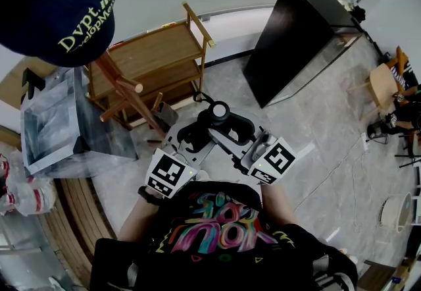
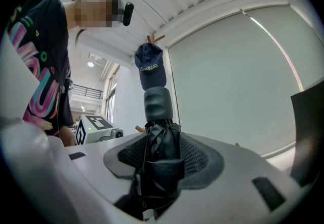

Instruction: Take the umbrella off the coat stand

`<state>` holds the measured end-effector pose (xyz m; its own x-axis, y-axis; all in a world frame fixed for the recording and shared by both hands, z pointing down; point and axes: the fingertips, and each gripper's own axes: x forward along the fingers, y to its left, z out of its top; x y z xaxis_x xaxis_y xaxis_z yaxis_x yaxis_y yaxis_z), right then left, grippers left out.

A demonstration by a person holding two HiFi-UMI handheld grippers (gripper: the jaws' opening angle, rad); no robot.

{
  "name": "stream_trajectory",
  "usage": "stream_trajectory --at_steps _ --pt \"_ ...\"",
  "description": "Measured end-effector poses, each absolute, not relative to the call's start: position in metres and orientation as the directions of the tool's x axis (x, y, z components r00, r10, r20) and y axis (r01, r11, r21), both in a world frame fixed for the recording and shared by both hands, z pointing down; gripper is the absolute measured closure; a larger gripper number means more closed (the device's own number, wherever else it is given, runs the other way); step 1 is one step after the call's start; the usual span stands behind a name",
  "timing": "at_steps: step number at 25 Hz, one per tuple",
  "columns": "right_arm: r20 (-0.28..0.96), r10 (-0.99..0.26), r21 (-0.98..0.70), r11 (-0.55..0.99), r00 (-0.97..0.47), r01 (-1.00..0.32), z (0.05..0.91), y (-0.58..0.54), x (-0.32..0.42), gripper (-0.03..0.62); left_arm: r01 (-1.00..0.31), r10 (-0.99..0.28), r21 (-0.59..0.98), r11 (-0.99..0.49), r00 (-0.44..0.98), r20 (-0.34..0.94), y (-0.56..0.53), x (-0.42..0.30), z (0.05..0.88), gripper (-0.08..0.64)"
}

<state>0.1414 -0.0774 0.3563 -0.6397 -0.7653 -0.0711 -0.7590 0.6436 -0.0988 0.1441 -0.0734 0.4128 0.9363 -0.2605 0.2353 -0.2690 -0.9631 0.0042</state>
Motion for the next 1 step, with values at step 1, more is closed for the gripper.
stream_trajectory --at_steps 1 --pt "-0.072 -0.765 -0.099 0.644 -0.64 -0.759 0.3562 -0.0773 0.1414 0.384 -0.27 -0.261 0.004 -0.963 0.936 0.235 -0.0733 0.1442 0.4128 0.348"
